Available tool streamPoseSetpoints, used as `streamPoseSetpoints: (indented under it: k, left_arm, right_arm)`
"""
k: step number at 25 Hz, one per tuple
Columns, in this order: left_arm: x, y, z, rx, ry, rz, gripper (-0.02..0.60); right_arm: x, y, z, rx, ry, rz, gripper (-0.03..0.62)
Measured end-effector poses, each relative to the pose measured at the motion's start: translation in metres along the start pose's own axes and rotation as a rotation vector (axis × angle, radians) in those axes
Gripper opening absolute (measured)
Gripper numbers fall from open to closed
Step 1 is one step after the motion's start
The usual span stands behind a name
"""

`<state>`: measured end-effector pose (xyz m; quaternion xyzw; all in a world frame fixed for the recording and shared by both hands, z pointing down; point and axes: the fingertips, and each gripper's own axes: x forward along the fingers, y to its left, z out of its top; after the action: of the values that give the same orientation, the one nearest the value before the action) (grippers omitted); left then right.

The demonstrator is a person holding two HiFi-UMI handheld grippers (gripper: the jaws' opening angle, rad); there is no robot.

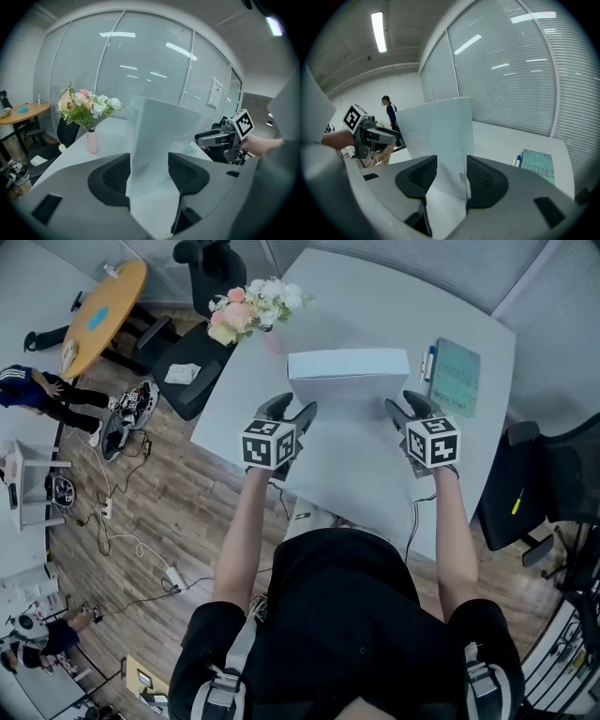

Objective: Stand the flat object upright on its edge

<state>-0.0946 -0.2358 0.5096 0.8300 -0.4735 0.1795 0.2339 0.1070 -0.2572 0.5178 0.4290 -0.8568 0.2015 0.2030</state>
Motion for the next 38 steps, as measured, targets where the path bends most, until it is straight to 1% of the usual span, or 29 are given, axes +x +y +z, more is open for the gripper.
streamPoseSetpoints:
  k: [8, 11, 14, 20, 24, 26, 32, 36, 38]
  left_arm:
    - [-0.011, -0.005, -0.008, -0.005, -0.002, -0.017, 0.262]
    - [-0.016, -0.011, -0.015, -0.017, 0.001, -0.028, 0.261]
    - [-0.024, -0.017, -0.026, -0.011, 0.013, -0.039, 0.258]
    - [-0.058, -0.029, -0.042, 0.022, -0.006, -0.046, 0.206]
    - [-0.09, -0.034, -0.057, 0.048, -0.04, -0.038, 0.152]
    - [-0.111, -0.036, -0.068, 0.056, -0.051, -0.037, 0.143]
    - [-0.179, -0.047, -0.106, 0.065, -0.083, -0.041, 0.102]
    - [-0.221, -0.059, -0.122, 0.06, -0.121, -0.056, 0.071]
    - [-0.239, -0.067, -0.127, 0.071, -0.136, -0.068, 0.061]
  right_arm:
    - [-0.015, 0.003, -0.014, 0.05, 0.003, -0.022, 0.196]
    - [-0.021, 0.01, -0.024, 0.068, 0.005, -0.021, 0.187]
    - [-0.027, 0.022, -0.036, 0.084, 0.007, -0.021, 0.179]
    - [-0.046, 0.045, -0.058, 0.131, -0.004, -0.055, 0.156]
    - [-0.058, 0.083, -0.068, 0.15, -0.021, -0.045, 0.136]
    - [-0.064, 0.107, -0.073, 0.139, -0.022, -0.034, 0.118]
    - [-0.095, 0.179, -0.099, 0.106, -0.022, -0.023, 0.095]
    - [-0.121, 0.222, -0.109, 0.077, -0.031, -0.02, 0.064]
    - [-0.134, 0.242, -0.114, 0.059, -0.029, -0.021, 0.058]
